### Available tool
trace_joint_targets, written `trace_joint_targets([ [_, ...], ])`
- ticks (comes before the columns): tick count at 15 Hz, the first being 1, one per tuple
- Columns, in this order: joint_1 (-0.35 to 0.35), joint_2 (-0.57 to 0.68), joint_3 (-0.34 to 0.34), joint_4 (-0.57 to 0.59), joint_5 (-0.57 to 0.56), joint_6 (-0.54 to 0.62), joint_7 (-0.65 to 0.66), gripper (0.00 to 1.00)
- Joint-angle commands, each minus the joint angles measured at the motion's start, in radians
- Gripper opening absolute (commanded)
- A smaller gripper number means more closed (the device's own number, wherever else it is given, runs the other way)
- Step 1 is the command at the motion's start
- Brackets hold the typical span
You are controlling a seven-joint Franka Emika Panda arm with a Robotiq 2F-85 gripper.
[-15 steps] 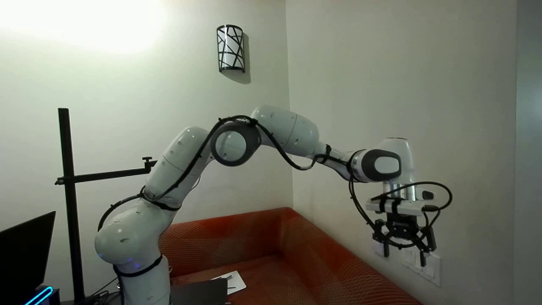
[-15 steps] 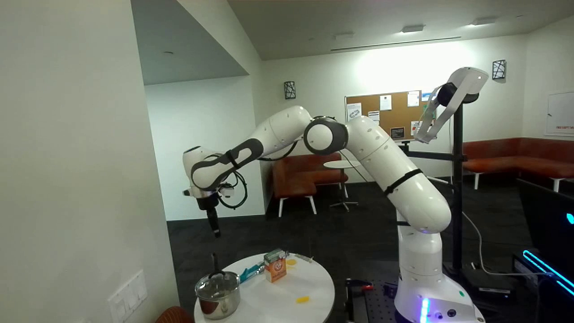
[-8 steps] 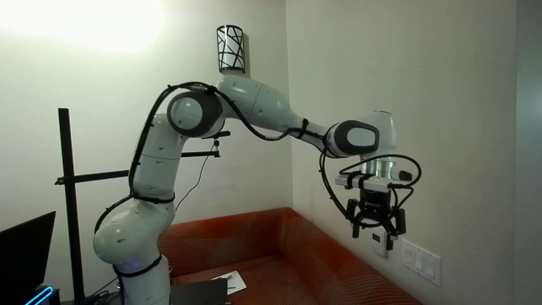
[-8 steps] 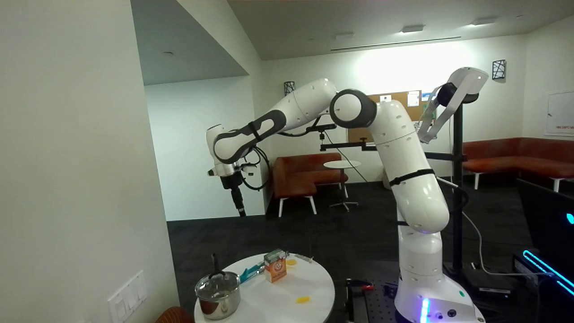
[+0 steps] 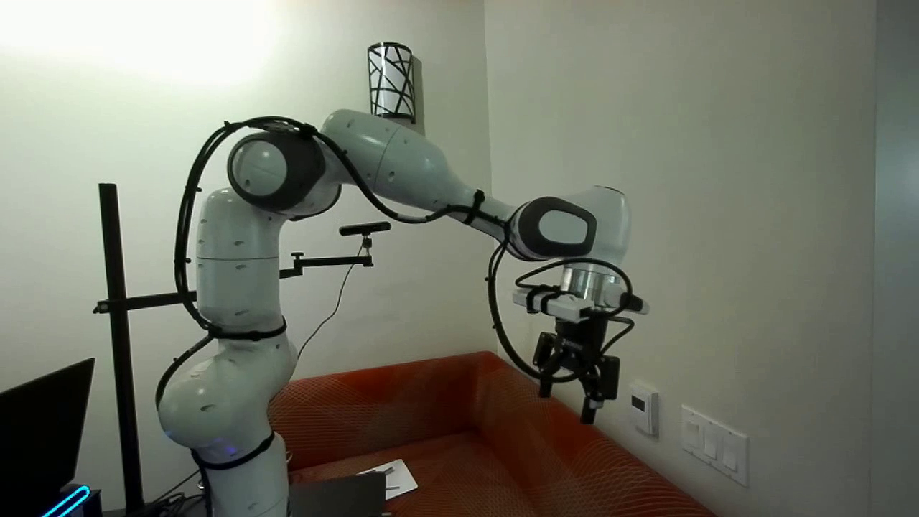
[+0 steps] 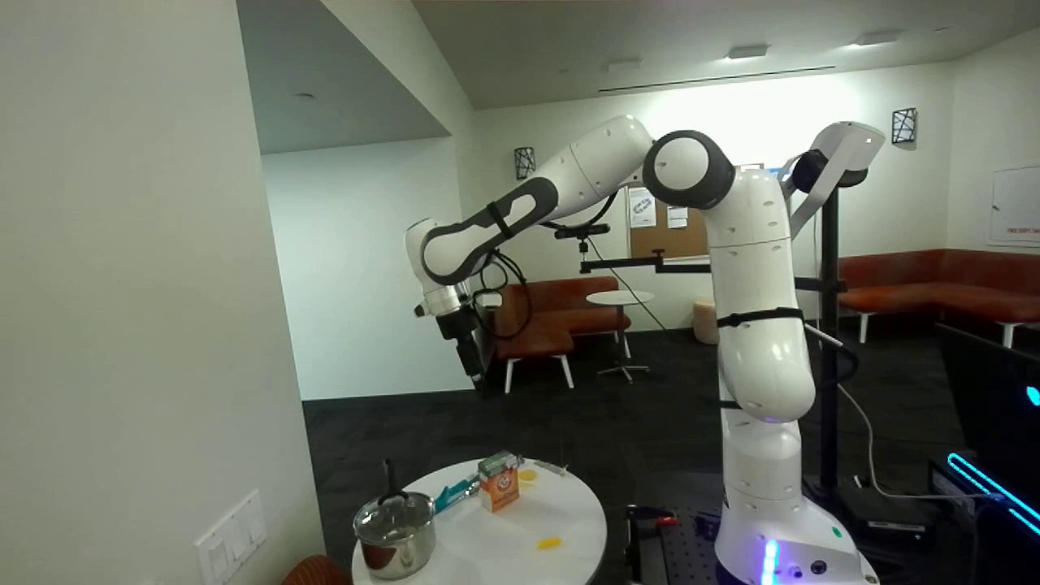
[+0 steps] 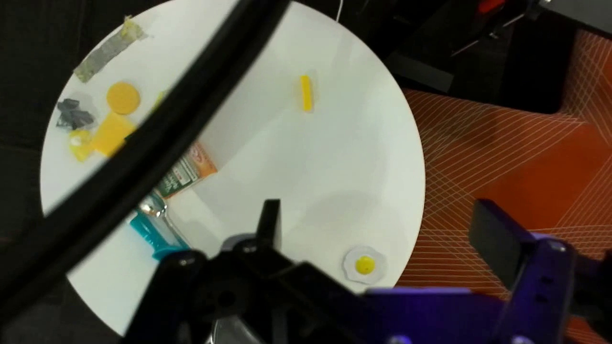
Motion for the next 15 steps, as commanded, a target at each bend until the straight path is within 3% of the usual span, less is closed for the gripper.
trace_joint_targets([
  [1,0.037,-0.047,-0.011,-0.102,0.025,0.032,0.123,1.00],
  [5,0.060,-0.038,-0.008,-0.156,0.022,0.083,0.218,1.00],
  [6,0.056,-0.009,-0.013,-0.108,0.009,0.048,0.174,1.00],
  [15,0.063,-0.009,-0.013,-0.130,0.009,0.063,0.195,1.00],
])
